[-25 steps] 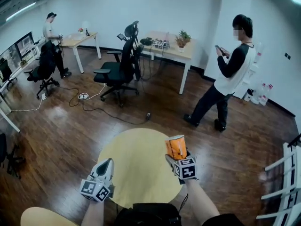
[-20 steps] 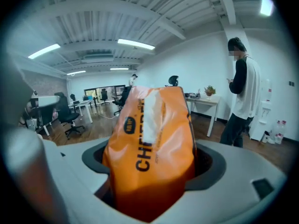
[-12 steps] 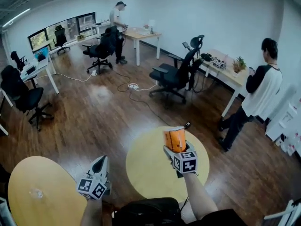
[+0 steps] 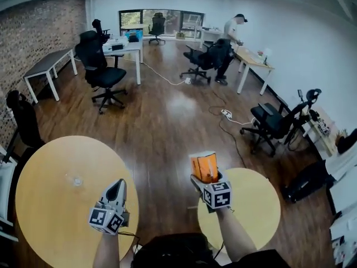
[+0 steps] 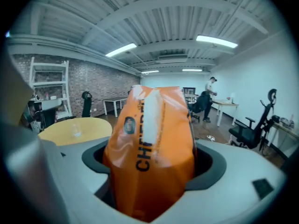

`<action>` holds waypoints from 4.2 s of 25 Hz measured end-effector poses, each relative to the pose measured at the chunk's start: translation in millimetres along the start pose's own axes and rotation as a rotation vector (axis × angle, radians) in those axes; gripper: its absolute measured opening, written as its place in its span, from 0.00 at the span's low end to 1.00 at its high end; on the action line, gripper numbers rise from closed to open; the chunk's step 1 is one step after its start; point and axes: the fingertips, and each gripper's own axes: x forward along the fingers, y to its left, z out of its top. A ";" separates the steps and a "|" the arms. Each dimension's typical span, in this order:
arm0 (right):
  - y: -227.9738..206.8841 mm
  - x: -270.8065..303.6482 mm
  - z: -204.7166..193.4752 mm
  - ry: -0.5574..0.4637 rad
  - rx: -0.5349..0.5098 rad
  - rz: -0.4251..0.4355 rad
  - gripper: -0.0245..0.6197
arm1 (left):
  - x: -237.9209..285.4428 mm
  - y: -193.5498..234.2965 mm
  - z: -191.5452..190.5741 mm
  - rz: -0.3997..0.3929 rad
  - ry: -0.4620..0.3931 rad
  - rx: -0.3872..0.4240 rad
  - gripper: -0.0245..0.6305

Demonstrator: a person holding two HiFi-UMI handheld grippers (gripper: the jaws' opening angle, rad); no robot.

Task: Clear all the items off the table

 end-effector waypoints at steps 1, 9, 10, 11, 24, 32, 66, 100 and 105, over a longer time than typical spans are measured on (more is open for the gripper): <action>24.1 11.0 6.2 0.003 -0.028 0.041 0.72 | -16.1 15.8 6.3 0.040 -0.010 0.008 0.03; 210.8 66.3 25.7 0.041 -0.204 0.331 0.72 | -139.8 128.0 32.7 0.327 -0.069 -0.009 0.03; 234.4 73.1 24.4 0.050 -0.228 0.367 0.72 | -155.7 139.2 33.5 0.360 -0.071 -0.009 0.03; 258.7 79.7 22.7 0.059 -0.252 0.406 0.72 | -172.5 149.8 34.7 0.394 -0.073 -0.008 0.03; 555.5 92.1 -36.9 0.153 -0.514 0.907 0.72 | -427.5 190.7 64.4 0.931 -0.112 0.070 0.03; 652.5 70.7 -83.0 0.231 -0.700 1.091 0.72 | -521.8 146.0 76.6 1.188 -0.176 0.105 0.03; 679.8 96.7 -221.0 0.520 -0.935 1.043 0.79 | -564.4 164.4 -7.5 1.294 -0.127 -0.137 0.03; 425.3 -32.6 137.8 -0.306 0.378 1.267 0.42 | -411.4 142.8 57.4 0.892 -0.221 -0.008 0.03; 388.9 -32.7 141.2 -0.348 0.349 1.199 0.36 | -371.9 142.4 67.3 0.809 -0.199 0.025 0.03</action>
